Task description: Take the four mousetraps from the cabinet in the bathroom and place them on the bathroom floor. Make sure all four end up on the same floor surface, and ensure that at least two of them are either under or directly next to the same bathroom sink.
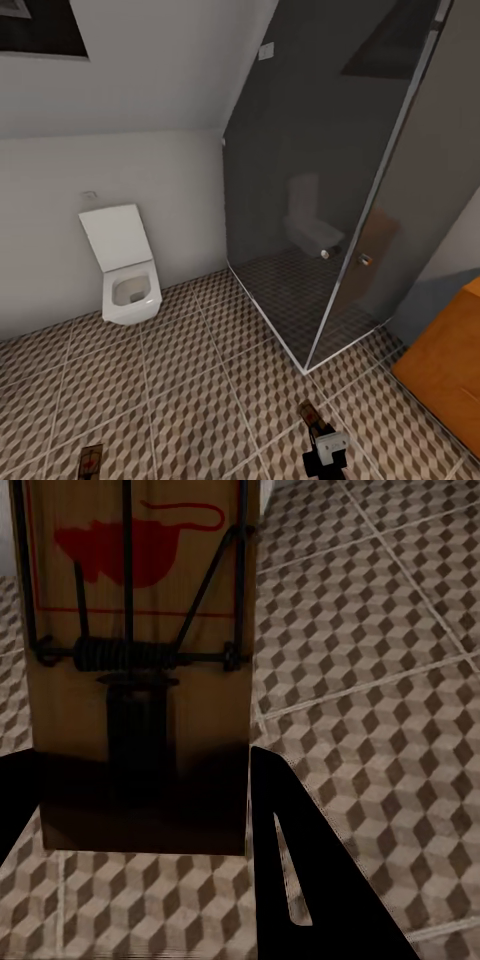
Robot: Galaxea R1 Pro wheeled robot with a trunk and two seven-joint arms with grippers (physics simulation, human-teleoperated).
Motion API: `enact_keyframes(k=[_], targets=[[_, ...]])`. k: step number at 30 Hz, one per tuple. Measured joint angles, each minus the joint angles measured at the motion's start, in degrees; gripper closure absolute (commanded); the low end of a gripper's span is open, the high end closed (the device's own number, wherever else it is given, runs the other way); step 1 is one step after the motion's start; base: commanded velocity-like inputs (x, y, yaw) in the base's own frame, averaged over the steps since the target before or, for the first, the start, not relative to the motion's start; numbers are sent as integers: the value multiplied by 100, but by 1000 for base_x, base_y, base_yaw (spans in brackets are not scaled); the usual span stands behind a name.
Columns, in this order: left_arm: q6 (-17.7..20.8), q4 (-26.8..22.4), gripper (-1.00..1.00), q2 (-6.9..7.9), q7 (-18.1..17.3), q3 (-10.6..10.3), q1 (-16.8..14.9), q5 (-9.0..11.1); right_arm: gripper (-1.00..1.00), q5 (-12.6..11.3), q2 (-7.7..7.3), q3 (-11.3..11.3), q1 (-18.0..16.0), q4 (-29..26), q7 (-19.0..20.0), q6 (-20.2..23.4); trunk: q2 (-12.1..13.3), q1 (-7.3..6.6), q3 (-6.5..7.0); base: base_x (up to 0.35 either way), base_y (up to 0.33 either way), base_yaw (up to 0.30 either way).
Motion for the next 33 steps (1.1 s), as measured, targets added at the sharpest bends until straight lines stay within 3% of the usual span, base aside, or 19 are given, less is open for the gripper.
enact_keyframes(k=[33], targets=[[6,0,100,-1,0,0,0,1,100,4,3,1,7,2,0,0,0,0,0,0,0,251]])
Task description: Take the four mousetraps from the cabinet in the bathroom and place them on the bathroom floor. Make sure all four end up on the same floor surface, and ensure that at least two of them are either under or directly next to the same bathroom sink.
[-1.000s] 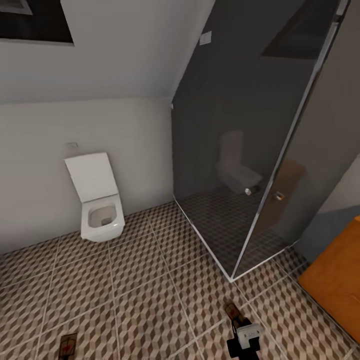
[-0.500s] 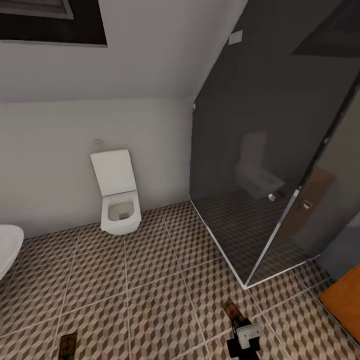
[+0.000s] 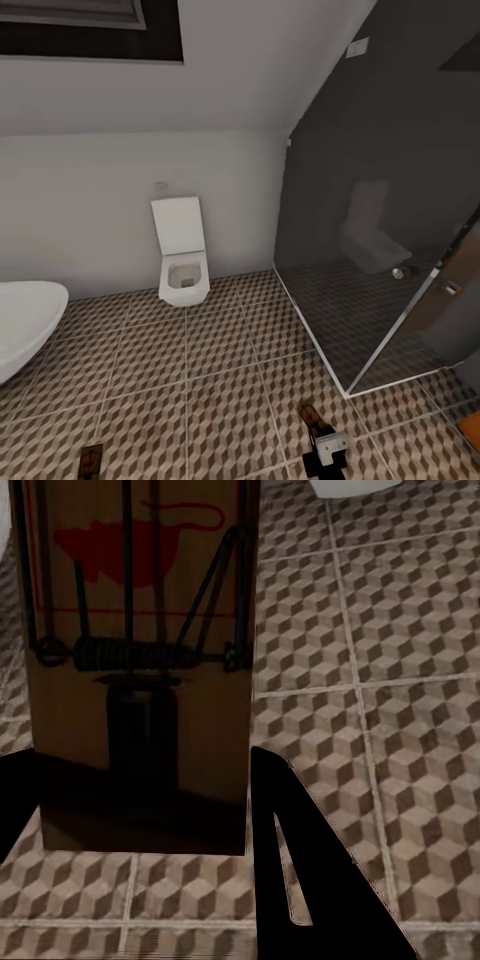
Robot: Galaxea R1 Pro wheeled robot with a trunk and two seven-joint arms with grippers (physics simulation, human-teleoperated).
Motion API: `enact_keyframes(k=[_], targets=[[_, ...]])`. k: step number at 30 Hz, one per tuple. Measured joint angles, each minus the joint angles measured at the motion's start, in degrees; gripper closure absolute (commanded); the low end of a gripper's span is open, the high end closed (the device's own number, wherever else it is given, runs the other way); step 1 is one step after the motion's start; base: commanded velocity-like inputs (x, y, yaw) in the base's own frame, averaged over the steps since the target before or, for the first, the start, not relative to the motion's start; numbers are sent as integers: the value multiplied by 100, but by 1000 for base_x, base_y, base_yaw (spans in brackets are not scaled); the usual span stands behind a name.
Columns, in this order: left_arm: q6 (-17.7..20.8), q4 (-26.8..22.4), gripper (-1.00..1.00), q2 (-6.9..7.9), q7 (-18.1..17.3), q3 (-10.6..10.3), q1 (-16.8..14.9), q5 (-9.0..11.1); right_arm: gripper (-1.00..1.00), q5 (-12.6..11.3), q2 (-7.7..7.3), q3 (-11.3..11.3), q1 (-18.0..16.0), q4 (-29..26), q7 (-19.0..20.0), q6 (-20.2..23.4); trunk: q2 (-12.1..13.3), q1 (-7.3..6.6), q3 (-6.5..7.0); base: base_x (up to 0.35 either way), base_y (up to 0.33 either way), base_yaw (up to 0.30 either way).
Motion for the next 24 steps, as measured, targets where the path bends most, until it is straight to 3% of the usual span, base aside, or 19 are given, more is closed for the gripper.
enact_keyframes(k=[9,15,17,19,21,22,23,24], targets=[[1,0,100,1,0,-2,0,-1,100,0,0,0,2,-3,0,0,0,0,0,0,0,238],[6,-2,100,-13,-20,-6,-1,-7,100,0,-6,-7,3,-8,0,0,0,0,0,0,0,35],[165,-31,100,-58,-3,-16,-23,-27,100,-13,-8,-11,3,-4,-1,0,0,0,0,0,0,4],[848,-125,100,-105,7,-13,-109,-25,100,-25,-14,-30,3,-4,-6,2,0,0,0,0,0,1],[2247,-449,100,-87,8,-14,-360,-34,100,-25,-3,-56,-7,-18,-92,0,0,1,1,0,0,0],[2748,-649,100,-41,13,-5,-496,-36,100,-24,10,-67,-29,-28,-239,-2,0,1,2,0,0,0],[3283,-932,100,44,21,13,-687,-40,100,-23,34,-82,-64,-67,-633,-2,0,0,1,0,0,0],[3527,-1092,100,83,25,10,-824,-52,100,-4,63,-78,-98,-133,-993,11,0,1,2,0,0,0]])
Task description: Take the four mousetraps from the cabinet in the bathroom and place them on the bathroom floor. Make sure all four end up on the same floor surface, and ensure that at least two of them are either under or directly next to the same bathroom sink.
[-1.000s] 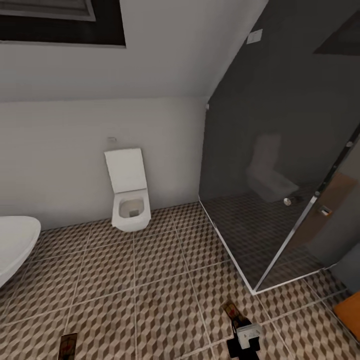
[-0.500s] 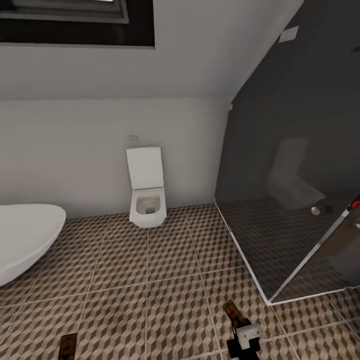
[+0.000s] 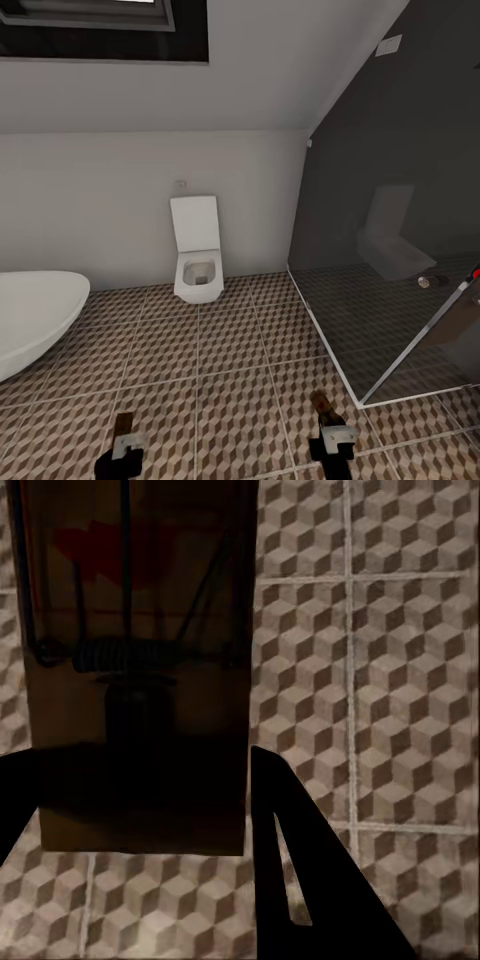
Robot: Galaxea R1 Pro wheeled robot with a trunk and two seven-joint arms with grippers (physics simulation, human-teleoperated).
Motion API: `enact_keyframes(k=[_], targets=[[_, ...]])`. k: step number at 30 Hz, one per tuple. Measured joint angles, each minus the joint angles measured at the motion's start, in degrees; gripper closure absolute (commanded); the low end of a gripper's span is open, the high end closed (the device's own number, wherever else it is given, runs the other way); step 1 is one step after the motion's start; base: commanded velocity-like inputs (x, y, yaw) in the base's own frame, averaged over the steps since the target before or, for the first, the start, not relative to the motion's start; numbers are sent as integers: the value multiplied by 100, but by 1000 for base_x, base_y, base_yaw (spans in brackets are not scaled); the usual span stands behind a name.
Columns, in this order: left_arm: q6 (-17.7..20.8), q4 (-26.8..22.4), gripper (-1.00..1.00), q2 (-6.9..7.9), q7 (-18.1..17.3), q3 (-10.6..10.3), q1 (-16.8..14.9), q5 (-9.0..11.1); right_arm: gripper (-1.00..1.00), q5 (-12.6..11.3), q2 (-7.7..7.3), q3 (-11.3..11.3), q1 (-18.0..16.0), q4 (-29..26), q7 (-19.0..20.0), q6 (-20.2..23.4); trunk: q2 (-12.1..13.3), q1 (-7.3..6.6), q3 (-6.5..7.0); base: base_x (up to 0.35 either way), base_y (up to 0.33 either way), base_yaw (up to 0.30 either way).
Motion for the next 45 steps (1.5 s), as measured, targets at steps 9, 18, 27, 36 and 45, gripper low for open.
enact_keyframes(k=[9,18,27,36,45], targets=[[-579,260,100,70,-9,18,-775,37,100,66,302,87,-270,-179,-1347,25,0,-1,-2,0,0,0],[-2160,1080,100,-54,-65,0,-732,61,100,250,299,427,-239,-37,-1301,5,1,-1,-2,0,0,0],[-2183,1087,100,-181,-75,-14,-653,48,100,309,295,696,-174,-36,-1297,-205,1,-1,-2,0,0,0],[-2181,1088,100,-205,-75,-11,-645,49,100,311,295,699,-170,-36,-1297,-209,1,-1,-2,0,0,0],[-2168,1091,100,-205,-75,-11,-645,49,100,319,295,703,-163,-36,-1297,-210,1,-1,-2,0,0,0]])
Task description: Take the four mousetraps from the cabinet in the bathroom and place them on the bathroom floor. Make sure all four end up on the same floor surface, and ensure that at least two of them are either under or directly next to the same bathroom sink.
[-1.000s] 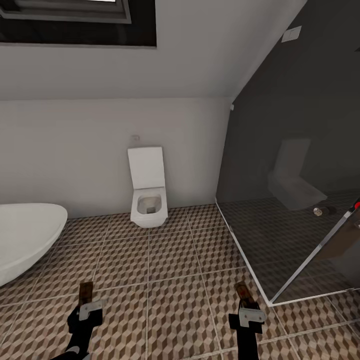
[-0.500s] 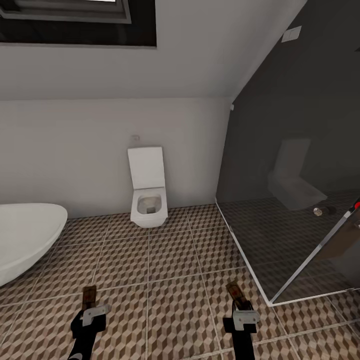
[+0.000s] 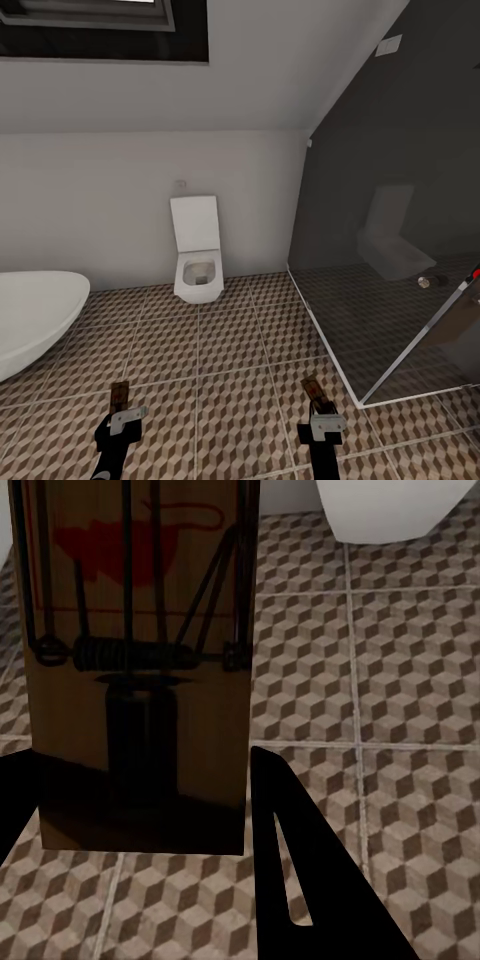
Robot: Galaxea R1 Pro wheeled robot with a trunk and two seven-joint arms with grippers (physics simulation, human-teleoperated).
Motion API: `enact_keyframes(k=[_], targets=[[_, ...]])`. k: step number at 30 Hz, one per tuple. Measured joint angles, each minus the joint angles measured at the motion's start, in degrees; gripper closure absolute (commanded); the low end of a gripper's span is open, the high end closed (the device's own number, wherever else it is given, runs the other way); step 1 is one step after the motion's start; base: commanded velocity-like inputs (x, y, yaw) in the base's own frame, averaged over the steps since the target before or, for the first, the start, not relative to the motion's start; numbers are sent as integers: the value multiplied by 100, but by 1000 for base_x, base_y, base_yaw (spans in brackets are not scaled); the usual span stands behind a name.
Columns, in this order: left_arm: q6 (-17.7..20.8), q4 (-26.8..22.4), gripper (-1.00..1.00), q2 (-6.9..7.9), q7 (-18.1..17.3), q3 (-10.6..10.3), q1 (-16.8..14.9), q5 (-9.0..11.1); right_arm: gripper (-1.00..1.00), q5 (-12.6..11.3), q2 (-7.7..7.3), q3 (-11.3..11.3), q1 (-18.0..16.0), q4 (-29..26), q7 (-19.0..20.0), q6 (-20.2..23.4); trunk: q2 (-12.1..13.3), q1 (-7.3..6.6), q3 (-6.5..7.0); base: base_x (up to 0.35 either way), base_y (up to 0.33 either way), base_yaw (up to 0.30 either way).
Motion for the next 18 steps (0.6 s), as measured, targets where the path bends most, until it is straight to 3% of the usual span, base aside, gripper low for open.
enact_keyframes(k=[5,18], targets=[[2,-2,100,0,0,0,1,0,100,-1,1,4,19,1,0,-1,0,0,0,0,0,72],[3,-1,100,0,-1,-1,1,0,100,-1,2,5,25,2,-1,0,0,0,27,0,0,236]])
